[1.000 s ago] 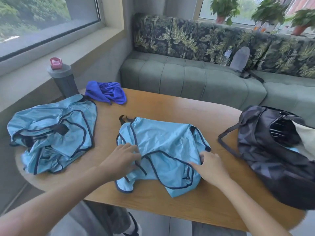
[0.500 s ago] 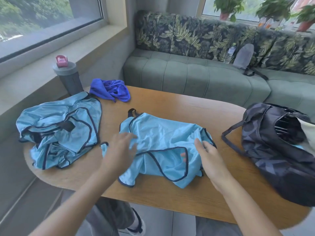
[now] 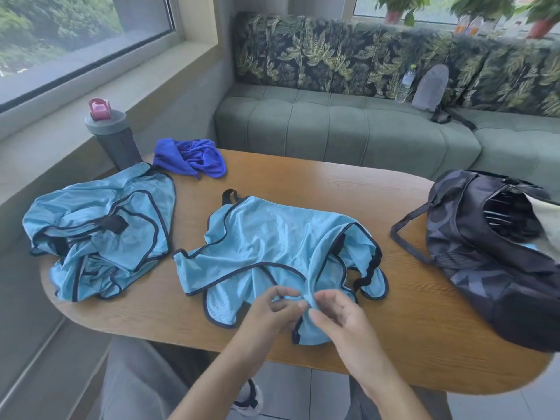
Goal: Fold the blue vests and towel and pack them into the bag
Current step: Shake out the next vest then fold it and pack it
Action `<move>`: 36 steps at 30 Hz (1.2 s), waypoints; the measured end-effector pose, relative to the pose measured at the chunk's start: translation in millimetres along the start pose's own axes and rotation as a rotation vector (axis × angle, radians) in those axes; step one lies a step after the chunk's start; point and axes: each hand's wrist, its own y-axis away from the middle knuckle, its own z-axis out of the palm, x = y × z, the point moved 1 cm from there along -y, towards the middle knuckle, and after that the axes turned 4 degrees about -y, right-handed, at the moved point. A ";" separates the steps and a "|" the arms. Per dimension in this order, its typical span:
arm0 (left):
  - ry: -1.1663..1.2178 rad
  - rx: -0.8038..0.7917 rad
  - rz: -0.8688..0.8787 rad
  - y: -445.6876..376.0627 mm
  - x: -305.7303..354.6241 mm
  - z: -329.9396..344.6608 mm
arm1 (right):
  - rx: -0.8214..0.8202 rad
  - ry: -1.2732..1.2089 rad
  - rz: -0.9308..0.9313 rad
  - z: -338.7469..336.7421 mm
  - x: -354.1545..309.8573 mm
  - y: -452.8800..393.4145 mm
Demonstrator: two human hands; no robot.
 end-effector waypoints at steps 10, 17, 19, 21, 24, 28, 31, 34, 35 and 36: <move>-0.857 0.611 0.433 -8.4 45.5 -86.8 | 0.052 0.152 0.072 -6.2 21.9 -10.3; -1.135 0.634 0.072 -15.8 42.7 -178.8 | -0.013 0.489 0.130 -7.3 25.8 -6.4; -1.151 0.620 0.120 -8.5 36.1 -180.0 | -0.066 0.498 0.136 -6.6 25.7 -4.2; -1.167 0.665 0.212 -0.5 30.6 -179.9 | -0.060 0.493 0.107 -7.2 23.8 -1.5; -1.144 0.741 0.309 13.7 27.4 -176.7 | 0.072 0.436 0.058 -13.1 15.6 0.8; -0.891 0.803 0.313 28.6 29.7 -163.7 | 0.145 0.535 0.145 -24.0 4.8 4.7; -0.487 0.764 0.319 38.4 30.5 -157.3 | 0.042 0.708 0.207 -36.6 6.4 12.6; -0.107 0.639 0.352 50.9 26.5 -156.1 | -0.006 0.703 0.157 -48.0 2.4 24.2; -0.034 0.606 0.365 54.8 27.3 -155.4 | 0.010 0.719 0.115 -50.6 -0.6 27.2; 0.013 0.587 0.379 57.9 29.6 -153.9 | 0.034 0.728 0.076 -52.1 -5.2 30.3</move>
